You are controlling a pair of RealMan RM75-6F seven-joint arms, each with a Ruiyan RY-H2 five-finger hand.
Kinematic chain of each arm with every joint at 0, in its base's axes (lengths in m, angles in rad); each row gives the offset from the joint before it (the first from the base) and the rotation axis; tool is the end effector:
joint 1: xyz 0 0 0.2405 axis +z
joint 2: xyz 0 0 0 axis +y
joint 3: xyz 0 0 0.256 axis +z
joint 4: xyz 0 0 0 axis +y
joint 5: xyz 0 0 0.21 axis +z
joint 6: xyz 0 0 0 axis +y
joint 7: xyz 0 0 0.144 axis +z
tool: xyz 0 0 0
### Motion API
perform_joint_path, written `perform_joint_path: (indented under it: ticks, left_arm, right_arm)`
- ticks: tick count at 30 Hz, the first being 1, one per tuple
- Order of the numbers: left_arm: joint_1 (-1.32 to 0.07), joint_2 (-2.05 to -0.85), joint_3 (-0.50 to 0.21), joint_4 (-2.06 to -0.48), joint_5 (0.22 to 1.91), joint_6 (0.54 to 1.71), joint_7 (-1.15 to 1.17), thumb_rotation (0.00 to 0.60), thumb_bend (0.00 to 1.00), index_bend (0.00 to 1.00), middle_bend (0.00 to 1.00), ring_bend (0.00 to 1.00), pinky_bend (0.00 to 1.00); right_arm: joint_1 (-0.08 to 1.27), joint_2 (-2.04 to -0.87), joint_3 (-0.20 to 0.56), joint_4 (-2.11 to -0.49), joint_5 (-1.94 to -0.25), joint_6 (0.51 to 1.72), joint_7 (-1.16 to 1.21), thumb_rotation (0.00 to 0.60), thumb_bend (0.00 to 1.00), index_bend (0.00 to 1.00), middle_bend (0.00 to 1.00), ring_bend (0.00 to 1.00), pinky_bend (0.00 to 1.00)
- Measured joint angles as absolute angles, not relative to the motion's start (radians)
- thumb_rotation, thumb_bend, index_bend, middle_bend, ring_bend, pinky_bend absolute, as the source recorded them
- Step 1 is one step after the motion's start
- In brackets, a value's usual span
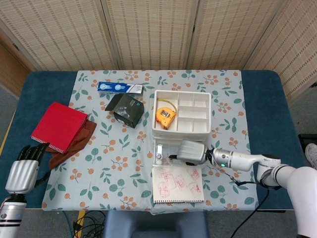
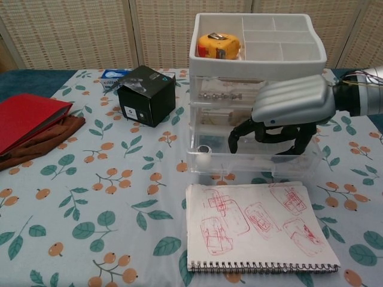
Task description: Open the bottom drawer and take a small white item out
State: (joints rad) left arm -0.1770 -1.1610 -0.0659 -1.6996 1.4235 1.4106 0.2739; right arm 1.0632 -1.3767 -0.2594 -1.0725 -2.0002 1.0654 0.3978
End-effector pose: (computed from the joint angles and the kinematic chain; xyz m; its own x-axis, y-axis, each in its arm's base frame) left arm -0.2832 0.2088 0.1334 0.5177 0.0365 0.8548 0.8554 -0.0436 -0.5162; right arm -0.1551 -0.3638 0.0211 0.8276 -0.0556 0.5585 -0.2420 -0.9332 0.2658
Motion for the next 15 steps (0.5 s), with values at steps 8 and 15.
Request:
perform_joint_path:
  ticks: [8, 15]
  left_arm:
    - [-0.180, -1.162, -0.066, -1.702, 1.423, 1.409, 0.275, 0.600, 0.23, 0.10, 0.16, 0.17, 0.11]
    - [-0.180, -1.160, -0.064, -1.702, 1.421, 1.405, 0.266, 0.600, 0.23, 0.10, 0.16, 0.17, 0.11]
  right_arm:
    - [1.069, -1.384, -0.261, -1.071, -1.995, 1.054, 0.392, 0.600, 0.20, 0.28, 0.84, 1.00, 0.98]
    - [1.071, -1.370, -0.267, -1.081, -1.995, 1.052, 0.390, 0.600, 0.17, 0.28, 0.84, 1.00, 0.98]
